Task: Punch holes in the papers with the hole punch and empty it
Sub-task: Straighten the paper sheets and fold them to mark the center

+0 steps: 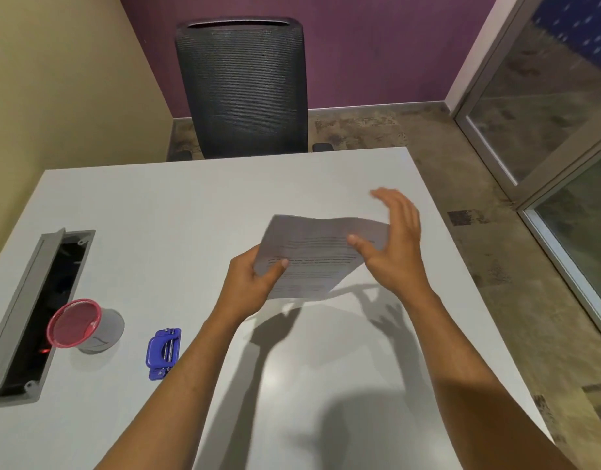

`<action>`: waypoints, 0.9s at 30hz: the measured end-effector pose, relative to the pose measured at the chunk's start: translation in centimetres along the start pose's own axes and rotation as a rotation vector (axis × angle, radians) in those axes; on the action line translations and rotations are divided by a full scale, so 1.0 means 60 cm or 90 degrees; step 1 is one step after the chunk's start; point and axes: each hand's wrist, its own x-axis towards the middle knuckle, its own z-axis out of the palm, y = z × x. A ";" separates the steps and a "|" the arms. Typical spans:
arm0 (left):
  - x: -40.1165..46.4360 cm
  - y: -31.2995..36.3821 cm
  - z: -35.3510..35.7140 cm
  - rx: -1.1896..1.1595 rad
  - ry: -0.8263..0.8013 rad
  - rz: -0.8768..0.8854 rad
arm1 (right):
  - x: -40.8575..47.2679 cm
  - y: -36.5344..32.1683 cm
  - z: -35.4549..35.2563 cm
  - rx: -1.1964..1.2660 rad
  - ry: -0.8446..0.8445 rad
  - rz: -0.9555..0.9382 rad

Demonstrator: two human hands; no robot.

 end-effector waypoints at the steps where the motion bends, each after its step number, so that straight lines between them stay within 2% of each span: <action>1: -0.002 -0.005 -0.002 -0.043 0.017 -0.025 | -0.009 0.005 -0.003 0.065 0.023 0.071; 3: -0.004 -0.017 -0.005 -0.112 0.042 -0.062 | -0.028 0.018 -0.001 0.193 0.012 0.177; 5: -0.005 -0.028 -0.008 -0.151 0.043 -0.084 | -0.043 0.041 0.012 0.289 -0.068 0.214; 7: -0.007 -0.040 -0.009 -0.163 0.029 -0.098 | -0.054 0.060 0.030 0.329 -0.146 0.232; 10: -0.007 -0.058 -0.005 -0.162 0.028 -0.131 | -0.062 0.069 0.051 0.372 -0.141 0.279; 19: -0.008 -0.092 -0.002 -0.122 0.047 -0.147 | -0.077 0.085 0.090 0.289 -0.180 0.261; 27: -0.003 -0.085 0.005 -0.159 0.076 -0.158 | -0.064 0.091 0.100 0.262 -0.132 0.287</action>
